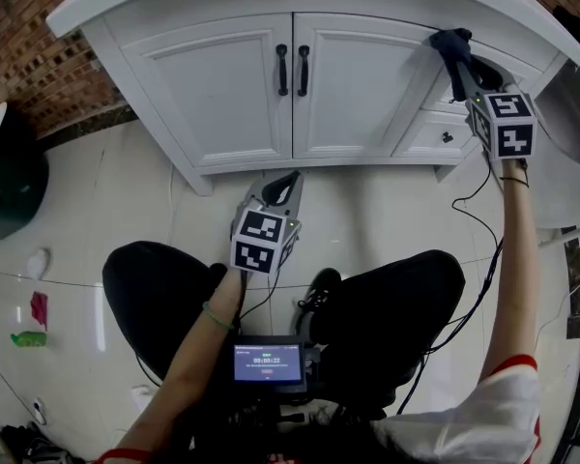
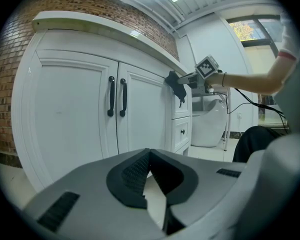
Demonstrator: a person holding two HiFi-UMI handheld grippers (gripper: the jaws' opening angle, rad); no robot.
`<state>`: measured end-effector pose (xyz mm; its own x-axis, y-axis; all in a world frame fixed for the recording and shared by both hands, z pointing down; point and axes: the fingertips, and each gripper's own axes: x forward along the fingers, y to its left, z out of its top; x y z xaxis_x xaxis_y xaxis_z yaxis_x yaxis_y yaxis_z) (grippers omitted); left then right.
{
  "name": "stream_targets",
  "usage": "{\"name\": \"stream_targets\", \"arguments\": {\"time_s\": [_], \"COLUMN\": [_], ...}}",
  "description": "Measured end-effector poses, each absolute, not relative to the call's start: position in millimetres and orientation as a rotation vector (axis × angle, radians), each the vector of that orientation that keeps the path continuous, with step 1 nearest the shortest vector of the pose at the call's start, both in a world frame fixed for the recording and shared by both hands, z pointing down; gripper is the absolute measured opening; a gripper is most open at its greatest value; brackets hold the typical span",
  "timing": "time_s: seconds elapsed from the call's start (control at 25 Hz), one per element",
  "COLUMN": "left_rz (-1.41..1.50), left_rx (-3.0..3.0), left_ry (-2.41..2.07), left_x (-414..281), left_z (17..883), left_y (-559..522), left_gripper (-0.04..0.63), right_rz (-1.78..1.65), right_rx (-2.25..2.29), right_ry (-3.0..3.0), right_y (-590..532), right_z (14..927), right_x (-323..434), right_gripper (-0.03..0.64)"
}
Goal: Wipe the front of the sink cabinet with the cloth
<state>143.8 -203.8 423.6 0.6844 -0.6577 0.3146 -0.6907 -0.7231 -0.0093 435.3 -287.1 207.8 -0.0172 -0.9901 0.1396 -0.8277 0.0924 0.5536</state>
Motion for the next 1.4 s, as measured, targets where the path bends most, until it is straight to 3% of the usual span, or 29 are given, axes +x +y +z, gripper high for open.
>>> {"name": "stream_targets", "arguments": {"time_s": [0.4, 1.4], "left_rz": [0.469, 0.539], "left_rx": [2.762, 2.676], "left_ry": [-1.134, -1.128], "left_x": [133, 125], "left_z": [430, 478], "left_y": [-204, -224], "left_gripper": [0.02, 0.02], "right_rz": [-0.281, 0.291], "right_rx": [1.771, 1.367], "right_ry": [-1.88, -1.727], "right_y": [-297, -309], "right_z": [269, 586], "right_x": [440, 419], "right_gripper": [0.064, 0.064]}}
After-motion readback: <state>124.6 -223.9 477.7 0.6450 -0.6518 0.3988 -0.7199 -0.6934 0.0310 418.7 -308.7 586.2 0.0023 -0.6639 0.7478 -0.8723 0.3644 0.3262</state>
